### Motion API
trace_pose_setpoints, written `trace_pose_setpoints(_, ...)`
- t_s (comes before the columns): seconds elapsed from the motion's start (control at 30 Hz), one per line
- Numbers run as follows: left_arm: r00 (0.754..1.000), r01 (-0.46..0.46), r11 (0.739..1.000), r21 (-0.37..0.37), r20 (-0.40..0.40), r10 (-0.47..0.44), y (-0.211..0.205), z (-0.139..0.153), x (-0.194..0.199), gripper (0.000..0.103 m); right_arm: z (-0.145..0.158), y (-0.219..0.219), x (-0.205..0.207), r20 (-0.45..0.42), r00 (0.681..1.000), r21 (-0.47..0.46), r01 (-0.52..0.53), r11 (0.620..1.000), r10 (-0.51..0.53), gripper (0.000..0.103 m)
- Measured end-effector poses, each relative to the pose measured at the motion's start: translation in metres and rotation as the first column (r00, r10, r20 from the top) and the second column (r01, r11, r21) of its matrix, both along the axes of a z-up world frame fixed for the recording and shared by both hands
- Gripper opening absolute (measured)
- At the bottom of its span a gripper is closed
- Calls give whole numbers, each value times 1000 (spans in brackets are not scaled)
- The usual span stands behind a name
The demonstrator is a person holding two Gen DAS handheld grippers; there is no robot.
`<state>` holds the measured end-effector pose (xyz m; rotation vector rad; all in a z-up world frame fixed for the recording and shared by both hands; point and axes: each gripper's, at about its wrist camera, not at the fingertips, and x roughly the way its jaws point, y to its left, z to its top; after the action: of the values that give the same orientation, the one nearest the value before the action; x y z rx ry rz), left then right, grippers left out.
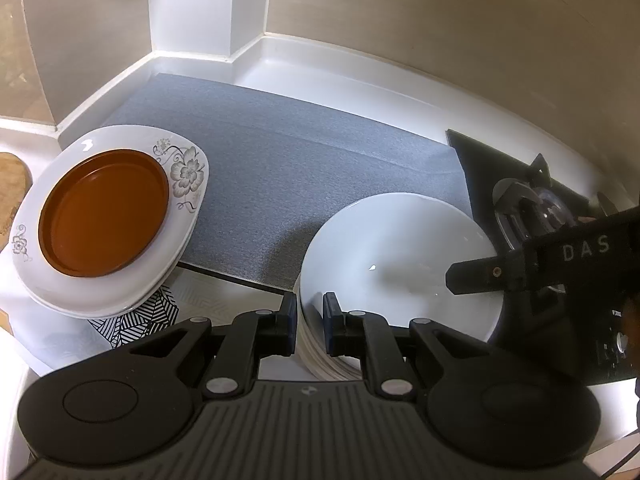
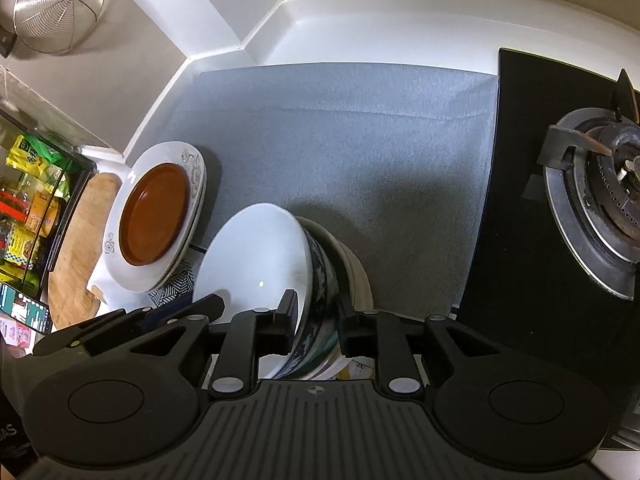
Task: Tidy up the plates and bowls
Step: 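Close the right gripper on the bowl stack rim while the left gripper keeps holding it, then carry the nested bowl stack with both grippers toward the plate stack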
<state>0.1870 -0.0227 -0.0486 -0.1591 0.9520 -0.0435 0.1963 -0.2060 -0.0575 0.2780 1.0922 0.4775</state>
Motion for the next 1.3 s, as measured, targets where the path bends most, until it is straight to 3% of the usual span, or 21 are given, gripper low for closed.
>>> trace_pose_setpoints(0.5, 1000, 4, 1000, 10, 28, -4, -3, 7, -2, 14, 2, -4, -3, 7, 1000, -19, 2, 1000, -2, 24)
trace_pose_setpoints(0.83, 999, -13, 1000, -27, 29, 14, 2, 5, -5, 17, -2, -11, -4, 12, 1000, -24, 7, 1000, -6, 24)
trace_pose_setpoints(0.9, 999, -21, 999, -42, 29, 22, 5, 4, -5, 27, -2, -11, -5, 40, 999, -33, 6, 999, -4, 26)
trace_pose_setpoints(0.97, 999, -34, 998, -60, 31, 36, 11, 3, -6, 36, -1, -10, -6, 110, 994, -62, 2, 998, 5, 35)
trace_pose_setpoints(1.07, 998, -63, 994, -91, 20, 65, 21, 1, -7, 46, -3, -9, -6, 146, 989, -64, 0, 998, 9, 44)
trace_pose_setpoints(1.17, 997, -80, 989, -122, 11, 82, 27, 0, -6, 48, -6, -6, -3, 182, 983, -82, -5, 997, 20, 52)
trace_pose_setpoints(1.3, 996, -88, 984, -158, -11, 88, 27, -3, 0, 48, -14, -1, 4, 169, 985, -102, -23, 995, 40, 53)
